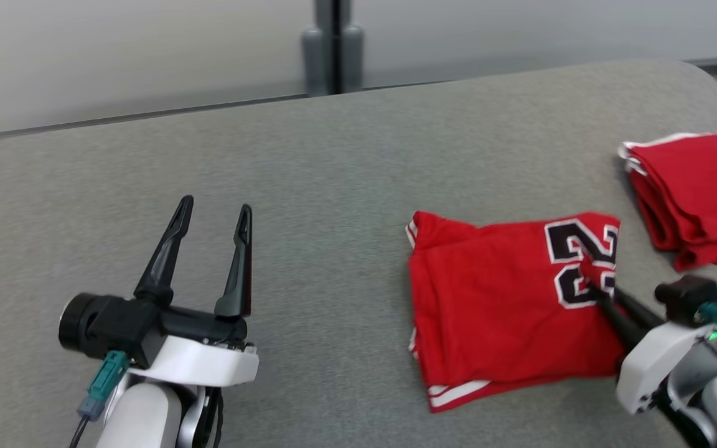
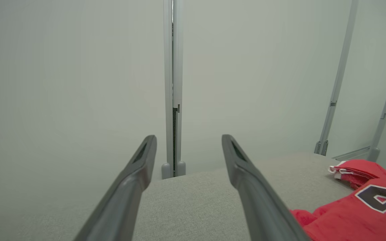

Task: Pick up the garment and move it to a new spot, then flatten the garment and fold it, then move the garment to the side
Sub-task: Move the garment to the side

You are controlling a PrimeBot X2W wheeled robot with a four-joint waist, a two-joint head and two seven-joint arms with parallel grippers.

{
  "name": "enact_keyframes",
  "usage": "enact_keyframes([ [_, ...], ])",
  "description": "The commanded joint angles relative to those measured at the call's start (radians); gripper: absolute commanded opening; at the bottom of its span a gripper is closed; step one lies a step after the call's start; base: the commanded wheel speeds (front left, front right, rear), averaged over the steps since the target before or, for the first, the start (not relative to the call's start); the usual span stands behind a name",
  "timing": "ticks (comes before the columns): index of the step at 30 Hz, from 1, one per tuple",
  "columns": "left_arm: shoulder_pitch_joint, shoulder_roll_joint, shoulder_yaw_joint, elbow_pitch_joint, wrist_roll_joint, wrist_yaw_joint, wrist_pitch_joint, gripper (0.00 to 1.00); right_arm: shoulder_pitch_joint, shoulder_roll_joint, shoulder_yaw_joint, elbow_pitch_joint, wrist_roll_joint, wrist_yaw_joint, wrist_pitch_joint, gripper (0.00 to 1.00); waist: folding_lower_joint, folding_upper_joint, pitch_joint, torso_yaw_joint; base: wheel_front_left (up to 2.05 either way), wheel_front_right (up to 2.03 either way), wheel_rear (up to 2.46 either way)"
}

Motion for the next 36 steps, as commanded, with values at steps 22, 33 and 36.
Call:
enact_keyframes([
  [22,-0.293,0.035,-0.081,-0.093,0.091,-0.033,0.049,1.0,-0.438,-0.353,-0.161,0.267,0.089,-0.002,-0.153,0.0,0.0,0.0,0.422,-0.071,0.0,0.0,0.0],
  [33,-0.384,0.041,-0.121,-0.111,0.122,-0.043,0.064,1.0,-0.545,-0.29,-0.184,0.517,0.158,-0.002,-0.208,1.0,0.0,0.0,0.524,-0.065,0.0,0.0,0.0],
  [36,-0.377,0.044,-0.123,-0.102,0.121,-0.037,0.061,1.0,-0.535,-0.245,-0.195,0.558,0.188,-0.002,-0.249,1.0,0.0,0.0,0.511,-0.079,0.0,0.0,0.0],
])
